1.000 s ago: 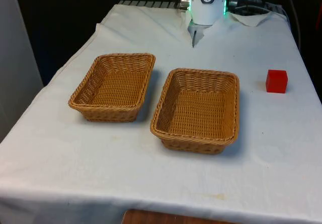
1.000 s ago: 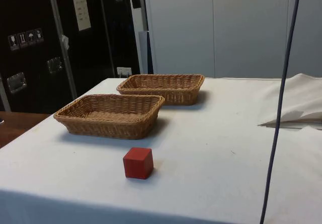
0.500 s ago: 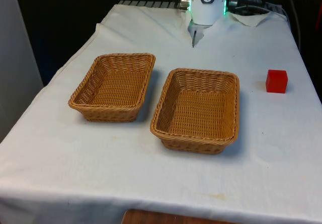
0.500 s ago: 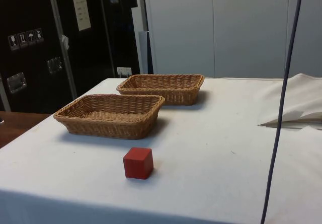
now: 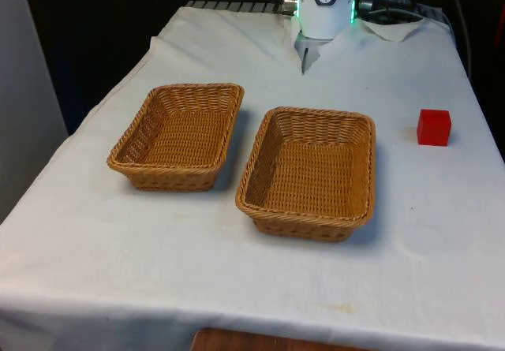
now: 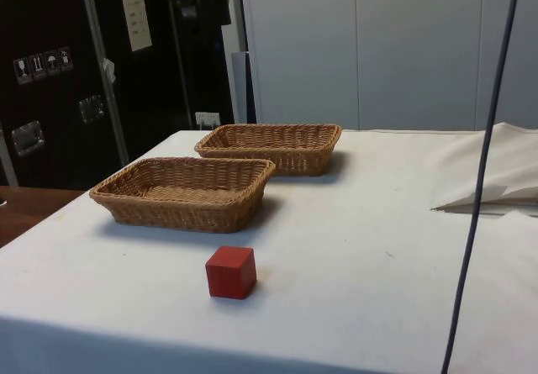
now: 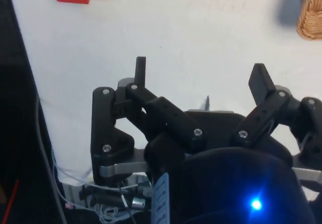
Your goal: Pick up the red cube and place it into the right basket.
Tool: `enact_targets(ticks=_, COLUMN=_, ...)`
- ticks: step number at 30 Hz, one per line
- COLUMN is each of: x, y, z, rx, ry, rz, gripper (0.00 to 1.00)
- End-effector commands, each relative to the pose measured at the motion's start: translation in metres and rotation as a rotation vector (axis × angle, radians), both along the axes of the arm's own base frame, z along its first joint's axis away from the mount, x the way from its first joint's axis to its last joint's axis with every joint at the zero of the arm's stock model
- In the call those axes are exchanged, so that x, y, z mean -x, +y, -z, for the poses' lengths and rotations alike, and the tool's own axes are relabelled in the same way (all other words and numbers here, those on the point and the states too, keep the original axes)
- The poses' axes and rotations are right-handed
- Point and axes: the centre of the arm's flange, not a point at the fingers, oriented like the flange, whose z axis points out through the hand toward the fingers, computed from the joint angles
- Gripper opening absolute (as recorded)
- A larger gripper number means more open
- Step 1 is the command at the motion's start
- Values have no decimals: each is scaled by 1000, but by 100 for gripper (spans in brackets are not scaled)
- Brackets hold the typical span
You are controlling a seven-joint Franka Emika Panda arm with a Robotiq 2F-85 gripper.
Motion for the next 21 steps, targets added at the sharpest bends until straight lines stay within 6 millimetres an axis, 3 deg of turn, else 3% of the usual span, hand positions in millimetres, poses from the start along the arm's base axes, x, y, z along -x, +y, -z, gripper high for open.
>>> enact_targets(ticks=1, x=2, y=4, z=-1, rx=-14, ry=-17, rz=4, gripper=100)
enact_targets(ticks=9, x=7, y=17, z=4, rx=-33, ry=-27, rz=-4, gripper=100)
enact_targets(ticks=16, x=18, y=43, z=13, rx=-89, ry=-70, rz=-8, gripper=100)
enact_targets(ticks=17, x=15, y=36, z=11, rx=-74, ry=-54, rz=-12, gripper=100)
enact_targets(ticks=21, x=19, y=55, z=24, rx=-97, ry=-74, rz=-13, gripper=100)
